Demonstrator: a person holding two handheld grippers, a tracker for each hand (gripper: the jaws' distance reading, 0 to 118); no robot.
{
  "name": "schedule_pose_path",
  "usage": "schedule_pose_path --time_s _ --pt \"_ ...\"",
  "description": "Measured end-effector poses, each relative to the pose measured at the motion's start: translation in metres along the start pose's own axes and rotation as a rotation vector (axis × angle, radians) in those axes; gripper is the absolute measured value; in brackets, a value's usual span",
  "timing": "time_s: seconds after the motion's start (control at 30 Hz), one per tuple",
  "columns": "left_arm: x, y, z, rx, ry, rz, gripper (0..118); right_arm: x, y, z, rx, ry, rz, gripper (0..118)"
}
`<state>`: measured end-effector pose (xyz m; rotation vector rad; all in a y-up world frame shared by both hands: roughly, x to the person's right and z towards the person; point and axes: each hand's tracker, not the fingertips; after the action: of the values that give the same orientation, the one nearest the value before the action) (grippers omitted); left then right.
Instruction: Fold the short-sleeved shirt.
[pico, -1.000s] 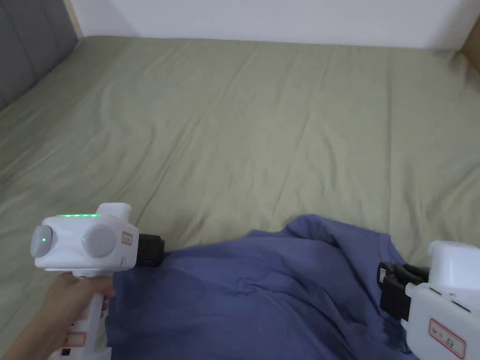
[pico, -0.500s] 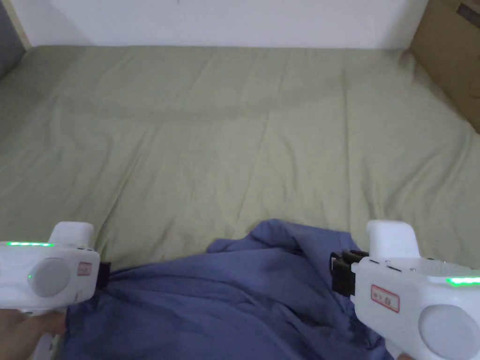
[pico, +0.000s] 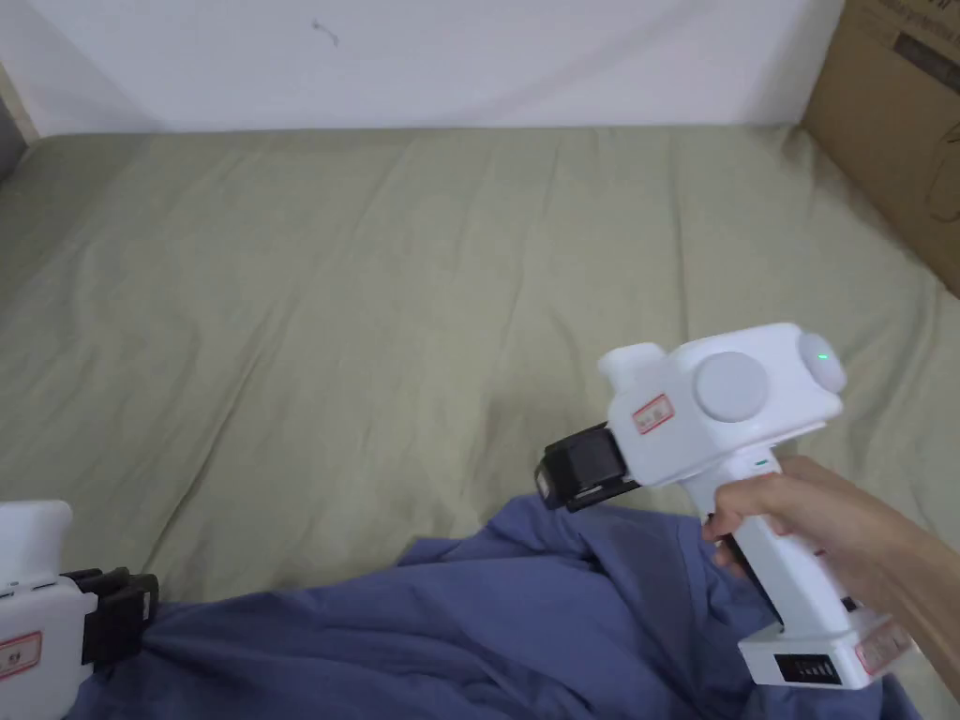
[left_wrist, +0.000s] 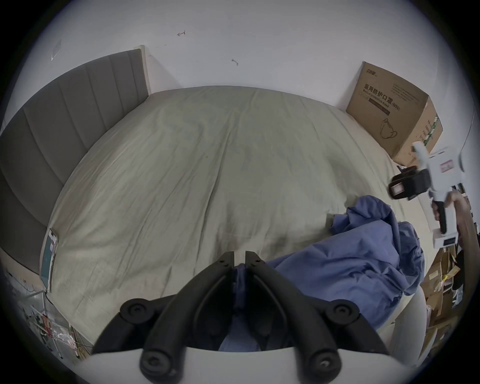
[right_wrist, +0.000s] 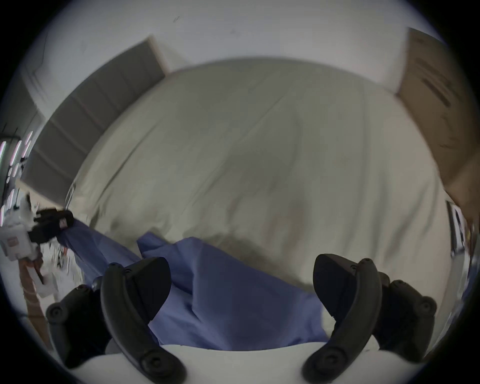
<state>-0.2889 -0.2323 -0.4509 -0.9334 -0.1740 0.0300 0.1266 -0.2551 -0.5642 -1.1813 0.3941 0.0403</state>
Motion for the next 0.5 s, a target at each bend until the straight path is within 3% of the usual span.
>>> schedule_pose_path --time_s 0.13,0.2,0.23,0.27,0.3,0.33,0.37,0.4,0.43,0.5 --pt "-0.004 -0.005 -0.003 -0.016 -0.005 0.004 5 -0.021 0.004 -0.051 -0.166 0.019 0.075 82" --pt "-0.008 -0.008 -0.005 -0.027 0.002 0.02 5 -0.025 0.002 -0.074 -0.199 -0.077 0.149 82" --pt "-0.009 -0.009 -0.006 -0.032 0.001 0.023 5 -0.027 0.007 -0.068 -0.193 -0.05 0.123 75" --pt "-0.008 -0.011 -0.005 -0.033 -0.001 0.029 5 -0.027 0.013 -0.058 -0.201 -0.056 0.108 56" --pt "-0.007 -0.012 -0.004 -0.035 -0.003 0.029 5 -0.029 0.014 -0.049 -0.178 -0.095 0.11 14" --pt "-0.006 -0.013 -0.004 -0.035 -0.003 0.027 5 -0.026 0.016 -0.044 -0.139 -0.135 0.116 2" --pt "-0.005 -0.013 -0.003 -0.037 -0.002 0.024 5 -0.019 0.02 -0.036 -0.137 -0.123 0.07 2" --pt "-0.005 -0.013 0.0 -0.037 -0.003 0.023 5 -0.011 0.022 -0.028 -0.163 -0.013 0.003 2" --pt "-0.004 -0.013 0.003 -0.03 -0.004 0.023 5 -0.002 0.018 -0.027 -0.13 0.03 -0.026 2" --pt "-0.004 -0.01 0.012 -0.021 -0.012 0.024 5 0.009 0.015 -0.002 -0.025 -0.002 -0.117 2"
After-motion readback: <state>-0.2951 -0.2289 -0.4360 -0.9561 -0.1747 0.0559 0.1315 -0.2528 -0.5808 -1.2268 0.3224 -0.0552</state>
